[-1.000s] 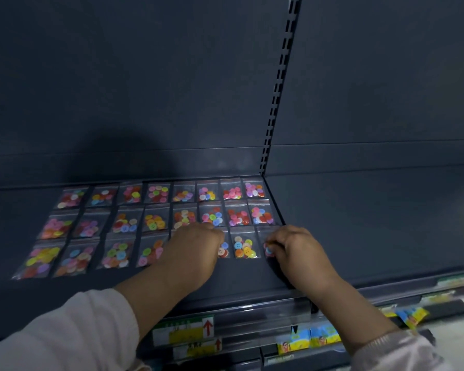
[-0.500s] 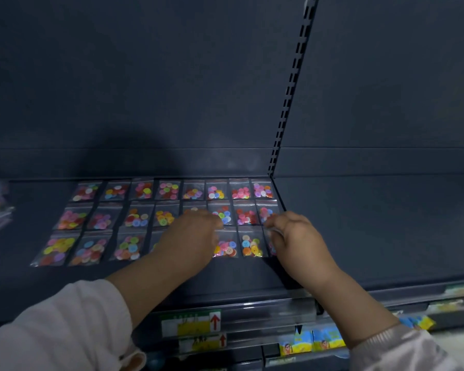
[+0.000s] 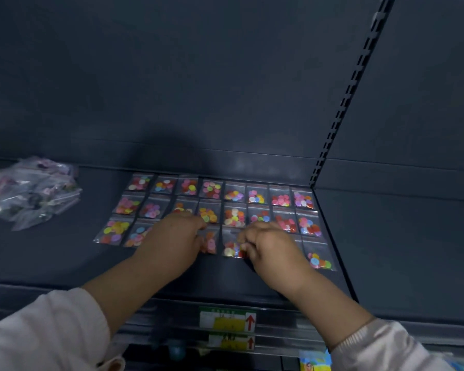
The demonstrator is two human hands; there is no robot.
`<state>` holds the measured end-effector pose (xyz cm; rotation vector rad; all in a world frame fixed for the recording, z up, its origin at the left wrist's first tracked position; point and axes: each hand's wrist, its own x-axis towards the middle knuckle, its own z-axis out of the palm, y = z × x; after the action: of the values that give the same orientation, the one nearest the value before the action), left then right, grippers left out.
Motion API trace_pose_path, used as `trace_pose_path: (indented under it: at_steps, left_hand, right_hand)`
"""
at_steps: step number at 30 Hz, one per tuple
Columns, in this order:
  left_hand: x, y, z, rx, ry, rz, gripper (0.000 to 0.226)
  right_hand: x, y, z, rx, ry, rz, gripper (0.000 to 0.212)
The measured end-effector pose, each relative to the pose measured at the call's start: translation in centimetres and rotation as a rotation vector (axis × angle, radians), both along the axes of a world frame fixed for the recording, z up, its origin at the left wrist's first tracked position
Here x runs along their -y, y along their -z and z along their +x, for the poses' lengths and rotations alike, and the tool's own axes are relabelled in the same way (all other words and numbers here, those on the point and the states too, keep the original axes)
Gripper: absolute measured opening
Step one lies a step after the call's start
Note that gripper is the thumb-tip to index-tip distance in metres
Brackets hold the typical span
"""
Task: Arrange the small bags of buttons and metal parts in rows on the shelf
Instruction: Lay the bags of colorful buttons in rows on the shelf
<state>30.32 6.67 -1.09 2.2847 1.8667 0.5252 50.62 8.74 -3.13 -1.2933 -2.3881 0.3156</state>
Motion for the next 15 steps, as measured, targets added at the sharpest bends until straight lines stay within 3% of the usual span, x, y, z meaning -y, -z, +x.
trace_pose_path:
  at_steps: [15]
  left_hand:
    - [0.4, 0.1, -1.8, 0.000, -0.061, -0.008, 0.020]
  right_hand:
    - [-0.3, 1.0, -2.3, 0.119, -0.081, -0.020, 0.019]
